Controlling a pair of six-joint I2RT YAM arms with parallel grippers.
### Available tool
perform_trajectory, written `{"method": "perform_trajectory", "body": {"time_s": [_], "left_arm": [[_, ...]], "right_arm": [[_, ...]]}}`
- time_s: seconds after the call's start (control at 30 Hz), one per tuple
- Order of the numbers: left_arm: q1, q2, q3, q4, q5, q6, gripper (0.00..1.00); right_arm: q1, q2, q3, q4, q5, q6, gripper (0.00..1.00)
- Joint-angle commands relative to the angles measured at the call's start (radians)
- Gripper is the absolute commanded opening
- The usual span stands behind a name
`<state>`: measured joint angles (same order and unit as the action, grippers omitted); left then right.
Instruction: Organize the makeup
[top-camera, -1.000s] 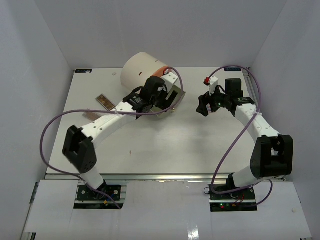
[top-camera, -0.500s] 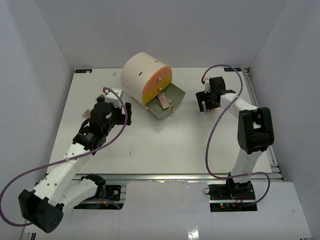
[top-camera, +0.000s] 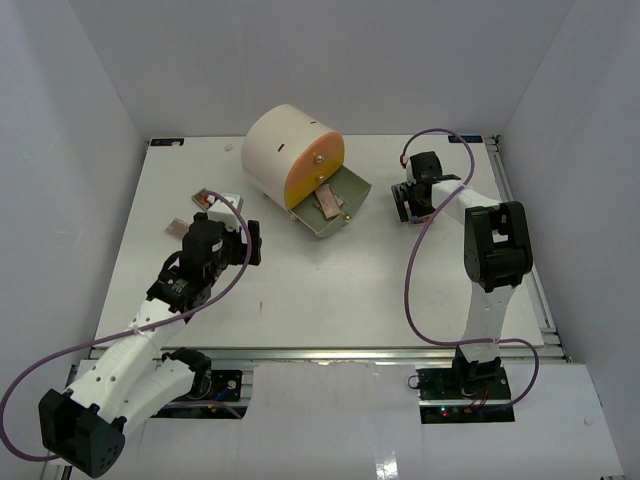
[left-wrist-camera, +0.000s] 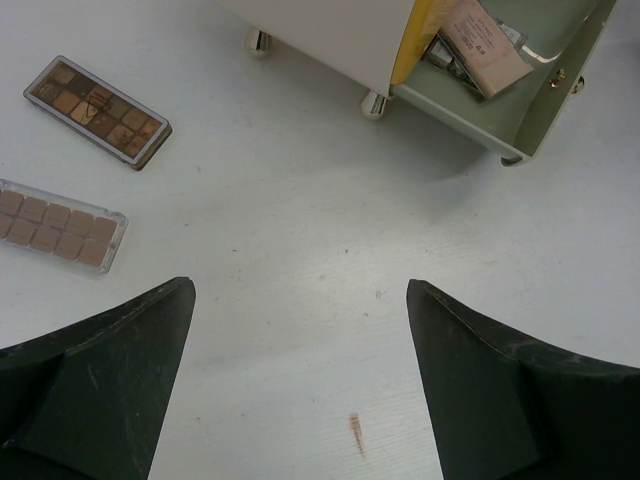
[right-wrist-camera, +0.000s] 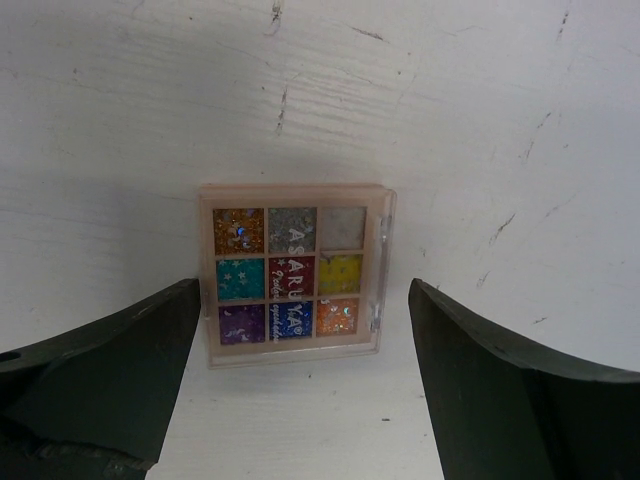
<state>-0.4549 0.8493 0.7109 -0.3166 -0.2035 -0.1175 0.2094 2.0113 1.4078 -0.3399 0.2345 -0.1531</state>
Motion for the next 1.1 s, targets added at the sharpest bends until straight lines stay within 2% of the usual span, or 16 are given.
{"method": "perform_trajectory", "body": {"time_s": [0.0,0.2,0.37,0.57,0.73,0.77,0.93,1.07], "left_arm": [[0.002,-0.004,0.008,0.01,0.008,-0.01,0.98],[0.002,-0.003,0.007,0.01,0.009,-0.01,0.98],[0.004,-0.004,0.007,0.009,0.01,-0.007,0.98],[0.004,-0.008,0.006,0.01,0.007,-0.007,0.98],[0.004,-0.009,0.007,0.008,0.013,-0.008,0.98],[0.004,-0.009,0.007,0.008,0.014,-0.01,0.98],[0.004,-0.004,0.007,0.008,0.018,-0.008,0.98],[0.004,0.002,0.007,0.008,0.013,-0.01,0.98]], "right_arm": [[-0.026,0.018,0.014,0.013,-0.05,-0.022,0.92],[-0.078,0.024,0.0,0.012,-0.2,-0.019,1.0],[-0.084,0.023,-0.021,0.012,-0.271,-0.013,0.83],[-0.084,0.008,-0.034,0.014,-0.274,-0.01,0.65],[-0.079,-0.07,-0.077,0.057,-0.279,-0.038,0.35],[-0.072,-0.115,-0.098,0.068,-0.285,-0.05,0.32],[0.034,-0.365,-0.252,0.213,-0.403,-0.147,0.31],[0.144,-0.474,-0.246,0.252,-0.446,-0.184,0.29]]}}
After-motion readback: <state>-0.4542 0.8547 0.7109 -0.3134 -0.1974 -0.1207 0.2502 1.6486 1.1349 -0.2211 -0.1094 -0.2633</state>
